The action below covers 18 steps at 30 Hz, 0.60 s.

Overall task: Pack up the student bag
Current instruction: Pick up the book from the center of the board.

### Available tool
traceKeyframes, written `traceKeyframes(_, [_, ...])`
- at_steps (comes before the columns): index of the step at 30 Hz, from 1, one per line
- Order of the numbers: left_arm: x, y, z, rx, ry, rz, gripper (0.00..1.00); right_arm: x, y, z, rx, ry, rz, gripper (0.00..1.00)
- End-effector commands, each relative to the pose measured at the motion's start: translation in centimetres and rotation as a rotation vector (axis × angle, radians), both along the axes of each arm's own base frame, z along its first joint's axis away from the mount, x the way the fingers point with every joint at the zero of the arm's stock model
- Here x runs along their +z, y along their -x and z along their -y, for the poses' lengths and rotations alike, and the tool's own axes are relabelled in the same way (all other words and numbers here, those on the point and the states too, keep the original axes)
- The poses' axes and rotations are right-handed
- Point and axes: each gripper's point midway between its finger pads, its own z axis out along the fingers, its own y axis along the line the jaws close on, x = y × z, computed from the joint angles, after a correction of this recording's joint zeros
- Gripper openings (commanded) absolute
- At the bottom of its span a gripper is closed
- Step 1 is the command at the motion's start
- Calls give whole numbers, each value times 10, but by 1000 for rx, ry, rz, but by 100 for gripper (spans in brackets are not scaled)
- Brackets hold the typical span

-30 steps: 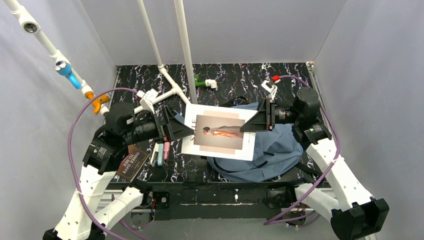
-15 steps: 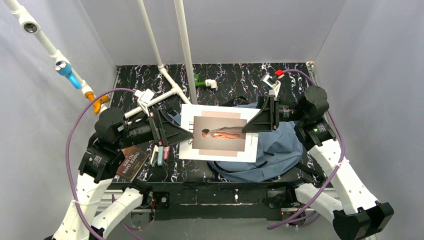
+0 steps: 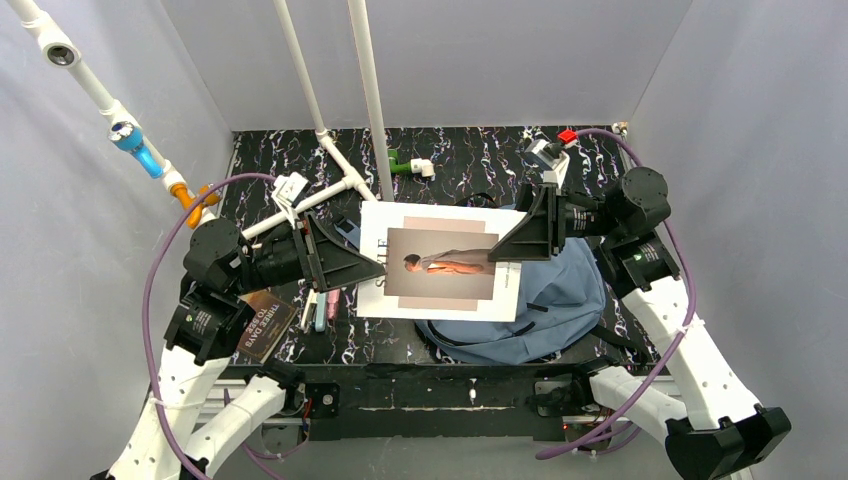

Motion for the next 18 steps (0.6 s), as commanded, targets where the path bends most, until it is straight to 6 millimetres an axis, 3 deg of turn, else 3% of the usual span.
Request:
traceKeyframes(1, [15, 10, 1, -60, 50, 45, 95, 15, 2, 0, 1, -33, 67, 23])
traceKeyframes(18, [-7, -14, 23, -60, -6, 32, 71, -5, -17, -10, -9, -27, 37, 32])
